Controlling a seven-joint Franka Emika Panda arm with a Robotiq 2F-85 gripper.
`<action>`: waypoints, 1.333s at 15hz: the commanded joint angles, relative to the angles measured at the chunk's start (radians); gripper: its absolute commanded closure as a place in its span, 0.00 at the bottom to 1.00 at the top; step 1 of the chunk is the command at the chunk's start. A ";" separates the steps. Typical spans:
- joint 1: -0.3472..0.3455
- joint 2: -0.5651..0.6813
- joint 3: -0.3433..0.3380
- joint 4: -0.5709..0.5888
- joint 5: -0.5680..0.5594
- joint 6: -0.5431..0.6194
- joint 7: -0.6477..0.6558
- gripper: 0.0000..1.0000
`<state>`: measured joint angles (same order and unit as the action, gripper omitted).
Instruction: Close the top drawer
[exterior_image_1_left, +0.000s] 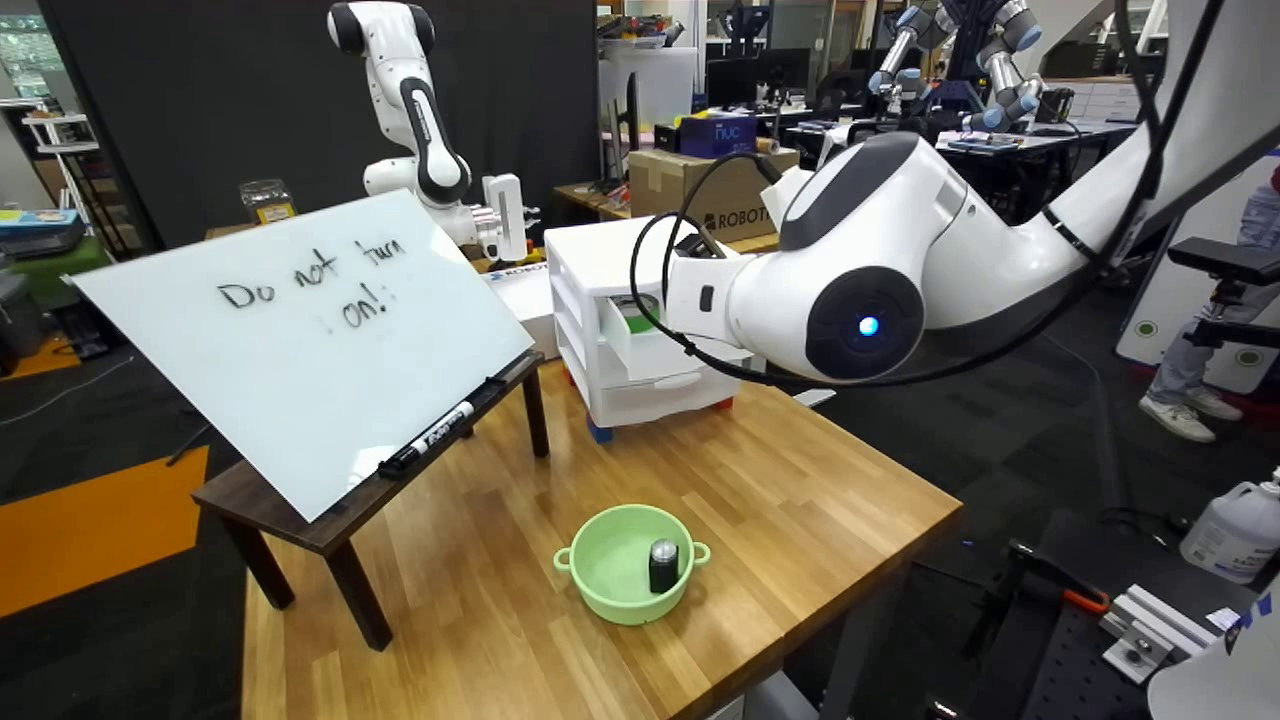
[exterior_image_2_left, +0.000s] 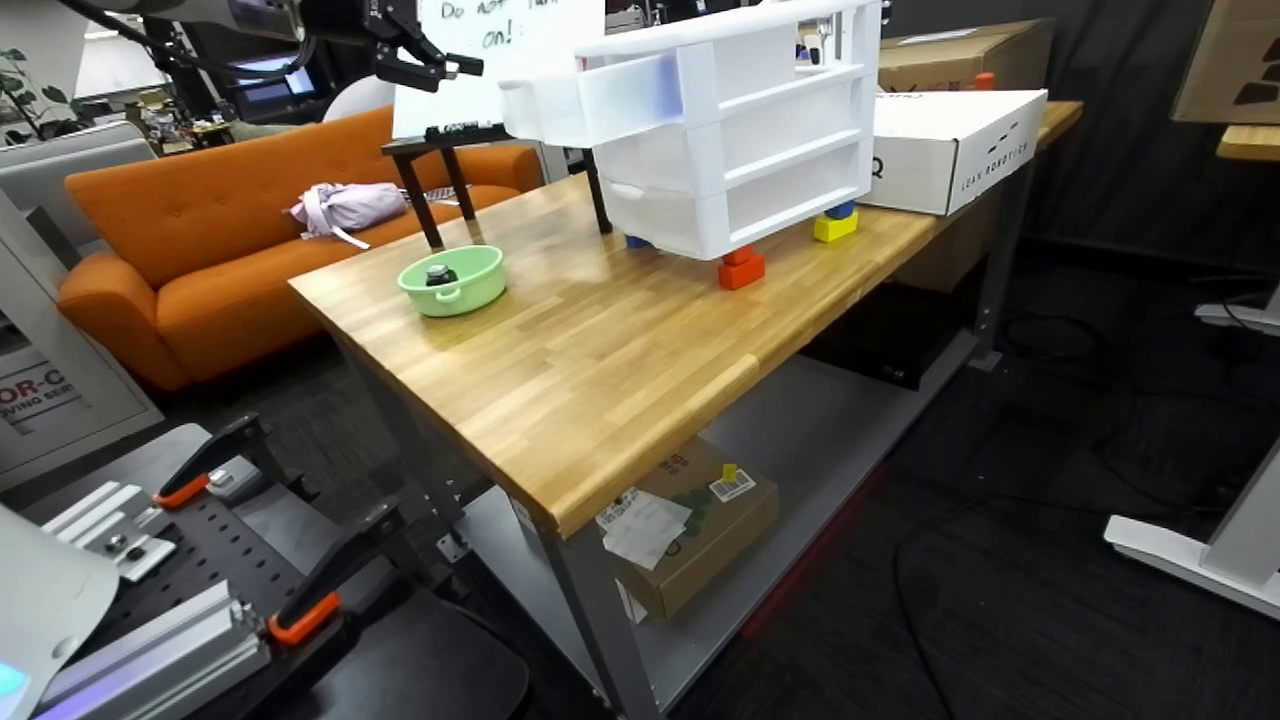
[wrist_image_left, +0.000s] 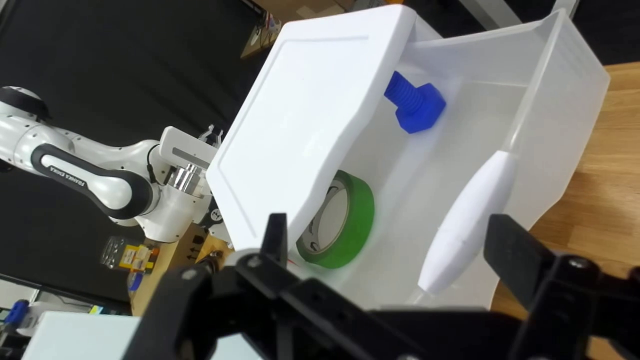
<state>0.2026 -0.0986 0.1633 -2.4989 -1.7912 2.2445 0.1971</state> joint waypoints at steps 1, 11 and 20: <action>-0.004 0.005 0.000 0.003 0.000 0.004 0.000 0.00; -0.017 0.056 -0.010 0.027 -0.015 0.028 0.021 0.00; -0.055 0.136 -0.043 0.092 -0.032 0.089 0.022 0.00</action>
<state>0.1696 0.0068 0.1251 -2.4396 -1.8001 2.2854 0.2111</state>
